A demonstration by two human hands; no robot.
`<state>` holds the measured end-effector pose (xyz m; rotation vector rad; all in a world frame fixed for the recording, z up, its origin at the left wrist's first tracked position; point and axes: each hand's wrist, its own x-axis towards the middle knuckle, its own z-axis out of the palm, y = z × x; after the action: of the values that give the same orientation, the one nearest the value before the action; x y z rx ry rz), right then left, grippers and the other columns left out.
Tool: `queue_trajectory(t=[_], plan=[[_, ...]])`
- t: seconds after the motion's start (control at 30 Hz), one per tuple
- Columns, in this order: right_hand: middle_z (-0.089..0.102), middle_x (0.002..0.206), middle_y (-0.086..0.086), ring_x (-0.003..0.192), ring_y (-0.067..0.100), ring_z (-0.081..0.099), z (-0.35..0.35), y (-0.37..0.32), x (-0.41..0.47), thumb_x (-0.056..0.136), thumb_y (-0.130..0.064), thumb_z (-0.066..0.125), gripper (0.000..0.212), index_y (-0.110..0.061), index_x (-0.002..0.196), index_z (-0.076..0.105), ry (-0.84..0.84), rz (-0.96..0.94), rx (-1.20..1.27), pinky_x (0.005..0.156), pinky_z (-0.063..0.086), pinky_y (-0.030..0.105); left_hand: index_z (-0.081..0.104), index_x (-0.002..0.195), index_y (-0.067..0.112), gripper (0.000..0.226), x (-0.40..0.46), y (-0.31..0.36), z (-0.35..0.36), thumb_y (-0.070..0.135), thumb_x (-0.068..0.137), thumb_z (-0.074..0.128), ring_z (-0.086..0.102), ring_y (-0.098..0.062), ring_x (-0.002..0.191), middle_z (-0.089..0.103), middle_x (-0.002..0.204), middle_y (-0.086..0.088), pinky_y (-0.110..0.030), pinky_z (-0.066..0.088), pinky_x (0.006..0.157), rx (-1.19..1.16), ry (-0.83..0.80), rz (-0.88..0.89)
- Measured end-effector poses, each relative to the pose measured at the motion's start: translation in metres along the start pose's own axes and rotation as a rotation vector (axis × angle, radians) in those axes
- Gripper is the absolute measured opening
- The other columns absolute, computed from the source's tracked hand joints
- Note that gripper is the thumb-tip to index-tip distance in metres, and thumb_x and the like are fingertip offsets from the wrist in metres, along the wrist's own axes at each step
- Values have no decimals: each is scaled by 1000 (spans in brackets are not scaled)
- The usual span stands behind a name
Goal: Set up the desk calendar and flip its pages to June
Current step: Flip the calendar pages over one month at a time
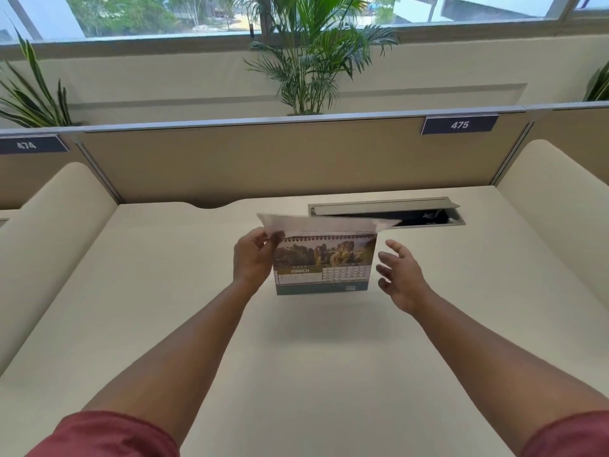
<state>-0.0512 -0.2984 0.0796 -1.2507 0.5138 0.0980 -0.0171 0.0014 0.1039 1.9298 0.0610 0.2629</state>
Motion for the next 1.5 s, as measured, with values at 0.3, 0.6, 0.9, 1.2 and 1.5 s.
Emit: queue_trajectory(t=[0.3, 0.6, 0.9, 1.2, 1.5], plan=[[65, 127, 3, 115, 28, 61, 20, 10, 6, 99, -12, 63, 36, -31, 128, 52, 5, -107, -317, 76, 50, 39, 69, 83, 13, 24, 28, 10, 21, 29, 101, 64, 77, -21, 84, 78, 89, -3, -35, 64, 67, -153, 119, -347], [65, 125, 5, 112, 25, 61, 13, 24, 10, 98, -13, 66, 31, -23, 124, 54, 71, -126, -377, 84, 52, 40, 69, 102, 9, 31, 26, 1, 23, 38, 101, 58, 72, -29, 95, 74, 102, -12, -32, 51, 61, -102, 37, -453], [65, 128, 9, 117, 31, 61, 13, 31, 9, 98, -11, 64, 31, -17, 127, 56, 90, -84, -375, 100, 53, 49, 68, 95, 10, 91, 2, -1, 21, 82, 93, 13, 65, -25, 85, 72, 93, -6, -36, 47, 69, 18, 35, -523], [70, 128, 5, 113, 27, 62, 12, 46, 7, 97, -12, 62, 25, -23, 119, 65, 112, -69, -454, 90, 50, 39, 68, 120, 19, 25, -59, -34, 44, 20, 101, 50, 60, -22, 96, 71, 117, -1, -31, 49, 79, 110, 36, -414], [65, 135, 7, 119, 28, 59, 7, 51, 5, 95, -13, 67, 39, -12, 133, 62, 128, -52, -509, 100, 51, 43, 65, 99, 20, 18, -62, -40, 38, 30, 91, 77, 68, -20, 92, 74, 107, -3, -31, 57, 75, 135, 154, -405]])
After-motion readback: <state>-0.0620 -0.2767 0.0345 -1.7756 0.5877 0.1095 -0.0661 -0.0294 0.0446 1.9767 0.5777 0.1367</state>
